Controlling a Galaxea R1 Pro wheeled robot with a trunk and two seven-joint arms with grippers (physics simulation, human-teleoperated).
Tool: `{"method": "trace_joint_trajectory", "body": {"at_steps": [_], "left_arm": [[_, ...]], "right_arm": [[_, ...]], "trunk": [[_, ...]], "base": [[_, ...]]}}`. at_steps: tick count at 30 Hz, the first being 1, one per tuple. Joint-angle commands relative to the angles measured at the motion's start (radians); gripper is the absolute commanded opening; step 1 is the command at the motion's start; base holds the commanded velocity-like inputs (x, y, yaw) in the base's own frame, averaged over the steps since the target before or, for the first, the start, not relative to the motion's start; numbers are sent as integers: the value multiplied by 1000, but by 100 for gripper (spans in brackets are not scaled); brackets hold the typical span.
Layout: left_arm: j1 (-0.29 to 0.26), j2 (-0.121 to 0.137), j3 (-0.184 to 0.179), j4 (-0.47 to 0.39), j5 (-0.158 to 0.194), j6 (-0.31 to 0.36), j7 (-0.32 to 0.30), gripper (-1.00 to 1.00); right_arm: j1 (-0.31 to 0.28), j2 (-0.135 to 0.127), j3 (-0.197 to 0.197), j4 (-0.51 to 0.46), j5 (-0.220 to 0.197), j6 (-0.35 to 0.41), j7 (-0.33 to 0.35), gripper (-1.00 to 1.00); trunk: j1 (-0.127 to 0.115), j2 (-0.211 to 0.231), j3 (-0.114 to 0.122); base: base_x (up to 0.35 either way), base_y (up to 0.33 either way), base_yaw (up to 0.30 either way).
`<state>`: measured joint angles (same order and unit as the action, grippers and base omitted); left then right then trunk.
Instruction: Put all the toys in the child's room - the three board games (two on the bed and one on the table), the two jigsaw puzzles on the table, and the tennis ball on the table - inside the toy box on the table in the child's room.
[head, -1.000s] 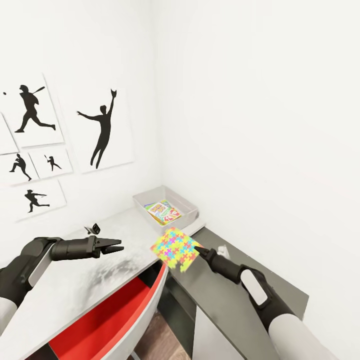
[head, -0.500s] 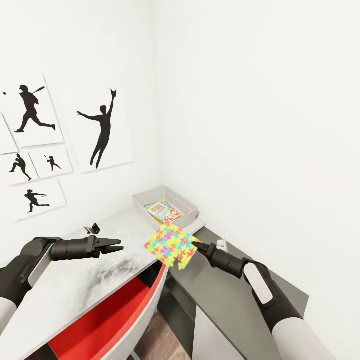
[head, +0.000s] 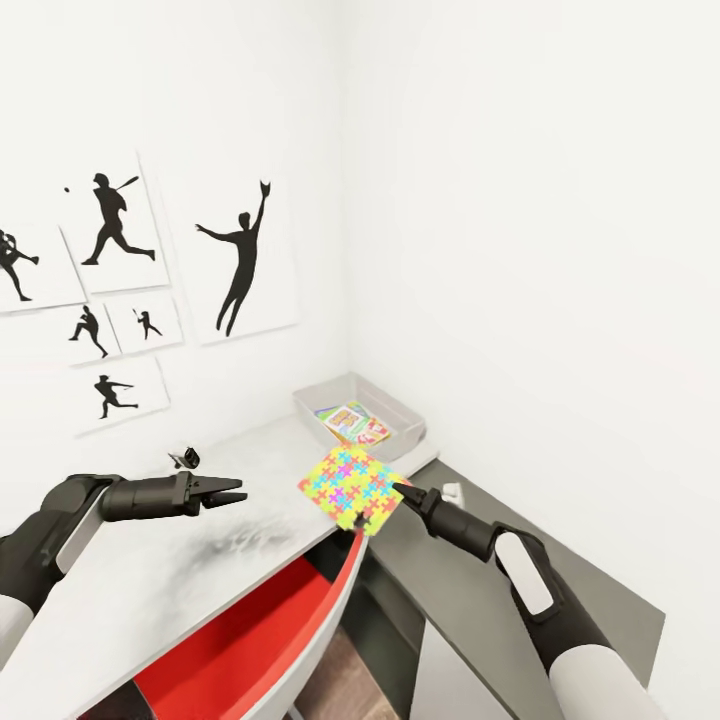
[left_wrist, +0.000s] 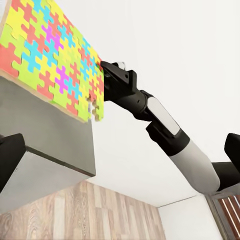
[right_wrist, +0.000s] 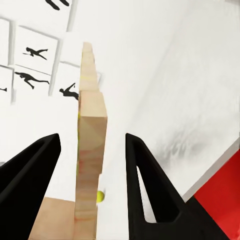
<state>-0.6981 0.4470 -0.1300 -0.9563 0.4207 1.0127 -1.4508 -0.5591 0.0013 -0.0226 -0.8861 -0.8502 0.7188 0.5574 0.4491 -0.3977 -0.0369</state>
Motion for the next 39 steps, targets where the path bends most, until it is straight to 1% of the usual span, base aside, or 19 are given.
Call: {"method": "trace_joint_trajectory", "body": {"at_steps": [1, 14, 21, 29, 39], "left_arm": [[-1, 1, -3, 1, 3, 11, -3, 100], [-1, 0, -3, 1, 3, 10, -2, 100], [-1, 1, -3, 1, 3, 10, -1, 100], [-1, -1, -3, 1, 3, 10, 0, 100], [-1, -1, -3, 1, 3, 9, 0, 100]], "right_arm": [[-1, 0, -2, 0, -3, 6, 1, -100], [1, -1, -4, 1, -1, 2, 1, -100], [1, -1, -4, 1, -1, 1, 1, -100], [1, -1, -5, 1, -1, 1, 3, -100], [1, -1, -5, 1, -1, 1, 5, -100]], "trunk": [[1, -2, -2], [1, -2, -2], [1, -2, -2], [1, -2, -2], [1, -2, -2]], "base": [[106, 120, 112], [23, 24, 14], [130, 112, 10], [165, 135, 87], [86, -4, 8]]}}
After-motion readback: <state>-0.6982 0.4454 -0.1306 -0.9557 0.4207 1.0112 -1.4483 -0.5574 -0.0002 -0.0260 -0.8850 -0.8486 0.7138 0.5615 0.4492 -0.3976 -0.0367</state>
